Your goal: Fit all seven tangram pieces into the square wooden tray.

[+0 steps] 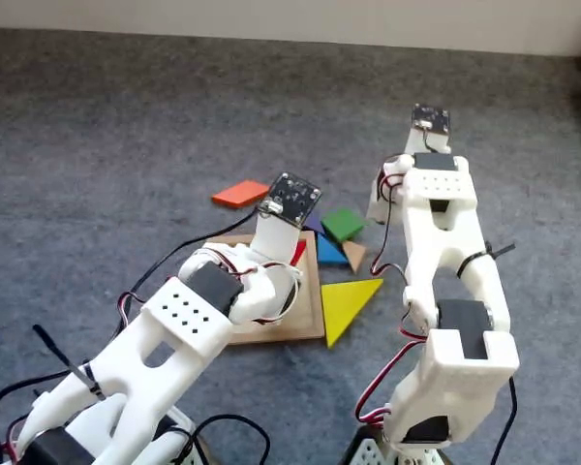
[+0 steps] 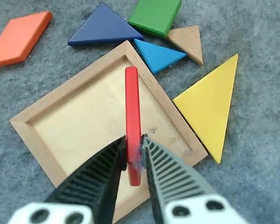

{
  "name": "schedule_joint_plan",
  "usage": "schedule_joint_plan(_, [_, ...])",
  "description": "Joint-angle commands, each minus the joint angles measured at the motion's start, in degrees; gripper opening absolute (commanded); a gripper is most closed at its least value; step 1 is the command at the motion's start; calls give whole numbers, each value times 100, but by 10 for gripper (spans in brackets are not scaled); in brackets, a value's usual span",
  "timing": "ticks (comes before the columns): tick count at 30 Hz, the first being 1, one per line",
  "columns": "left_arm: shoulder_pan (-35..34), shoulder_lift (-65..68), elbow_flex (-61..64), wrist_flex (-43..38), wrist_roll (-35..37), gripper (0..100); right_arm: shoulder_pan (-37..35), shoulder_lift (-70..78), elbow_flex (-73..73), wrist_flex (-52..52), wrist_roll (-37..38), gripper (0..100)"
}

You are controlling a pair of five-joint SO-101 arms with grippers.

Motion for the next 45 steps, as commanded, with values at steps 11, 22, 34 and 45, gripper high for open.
schedule_joint_plan(11, [-127, -57, 655, -1327, 1618, 40, 84, -92, -48, -84, -44, 260])
schedule_joint_plan(22, [-1042, -101, 708, -1371, 1609, 152, 84, -92, -48, -84, -35, 260])
schedule_joint_plan(34, [-1358, -110, 224, -1073, 1600, 186, 84, -84, -48, -84, -26, 260])
schedule_joint_plan(45, [-251, -40, -664, 545, 1600, 189, 84, -84, -48, -84, -26, 260])
